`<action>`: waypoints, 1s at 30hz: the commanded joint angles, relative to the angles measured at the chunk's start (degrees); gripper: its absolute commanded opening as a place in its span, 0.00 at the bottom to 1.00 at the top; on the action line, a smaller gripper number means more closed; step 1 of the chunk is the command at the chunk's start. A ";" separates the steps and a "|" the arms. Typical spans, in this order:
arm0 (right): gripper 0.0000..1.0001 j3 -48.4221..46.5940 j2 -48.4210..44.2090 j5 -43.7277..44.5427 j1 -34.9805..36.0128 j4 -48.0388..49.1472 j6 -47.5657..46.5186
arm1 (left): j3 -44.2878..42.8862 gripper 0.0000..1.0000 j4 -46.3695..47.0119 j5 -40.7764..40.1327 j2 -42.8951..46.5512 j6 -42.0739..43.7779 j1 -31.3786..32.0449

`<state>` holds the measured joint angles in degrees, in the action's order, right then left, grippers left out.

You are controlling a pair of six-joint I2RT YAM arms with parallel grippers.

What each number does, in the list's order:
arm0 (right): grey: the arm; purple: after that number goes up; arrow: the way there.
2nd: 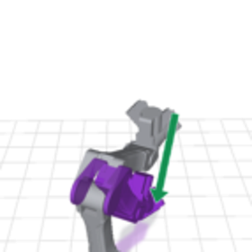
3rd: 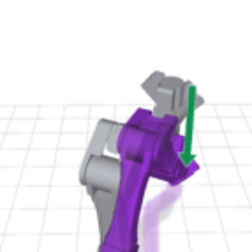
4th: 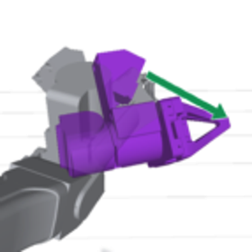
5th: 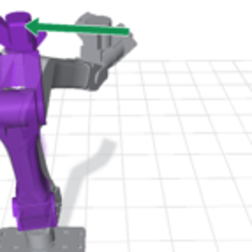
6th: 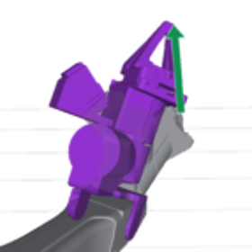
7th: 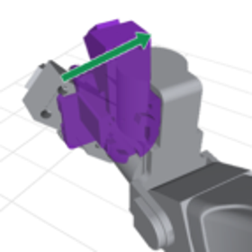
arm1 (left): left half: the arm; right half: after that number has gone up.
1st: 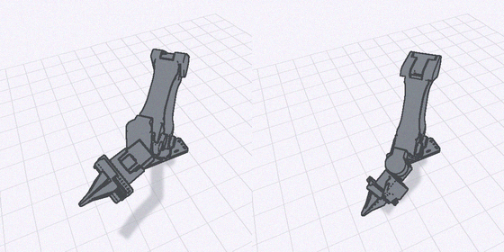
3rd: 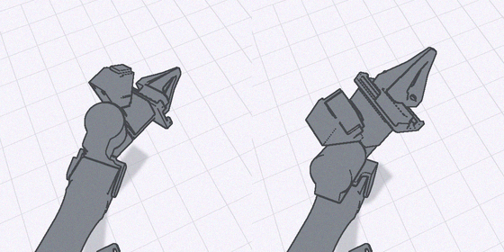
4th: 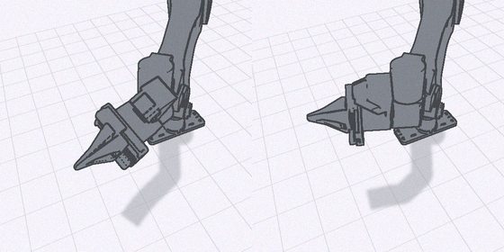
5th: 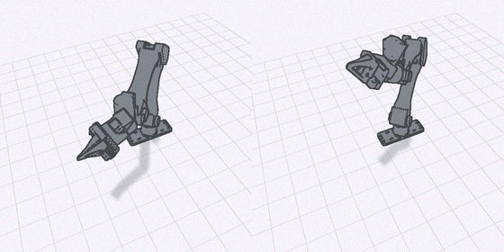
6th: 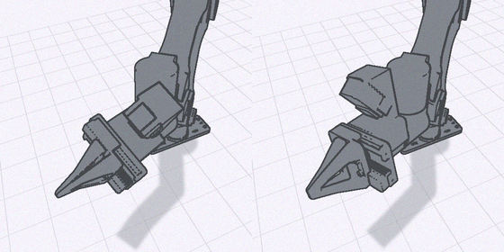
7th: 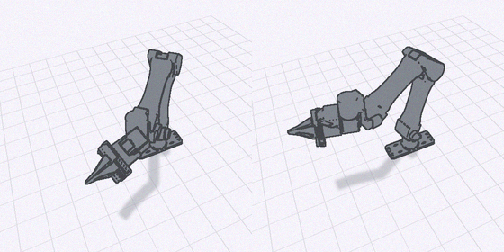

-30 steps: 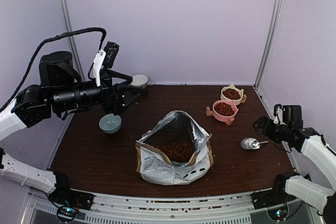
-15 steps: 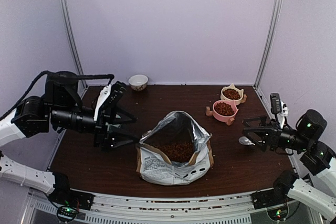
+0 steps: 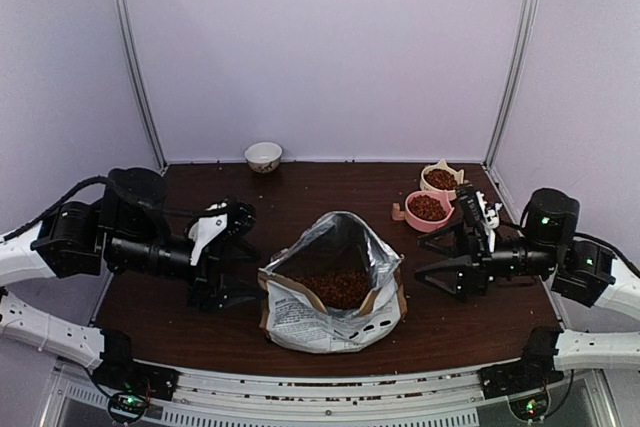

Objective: Serve the pet food

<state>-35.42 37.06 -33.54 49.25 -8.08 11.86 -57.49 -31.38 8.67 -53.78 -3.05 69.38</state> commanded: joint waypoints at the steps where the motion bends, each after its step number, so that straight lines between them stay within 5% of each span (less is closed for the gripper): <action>1: 0.84 -0.70 4.02 3.15 1.45 1.07 -5.79 | 0.58 0.63 4.43 -1.70 -0.92 1.51 0.69; 17: 0.55 1.53 11.10 1.28 4.52 5.86 -4.34 | 1.12 0.35 7.64 -1.24 -3.51 1.70 1.14; 21: 0.40 1.45 11.99 -2.17 4.57 6.57 -3.07 | 0.75 0.22 7.86 0.16 -4.15 1.11 1.19; 25: 0.13 0.20 12.51 -6.85 4.54 5.49 -1.66 | -0.19 0.07 8.07 2.31 -4.75 -0.47 1.18; 30: 0.00 -2.09 10.47 -9.00 4.37 4.03 -0.43 | 0.06 0.00 11.19 2.07 -2.41 -2.81 1.19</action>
<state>-34.68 49.32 -38.00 53.32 -3.64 9.74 -56.66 -26.87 9.47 -58.08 -2.92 70.24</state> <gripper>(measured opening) 0.024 0.011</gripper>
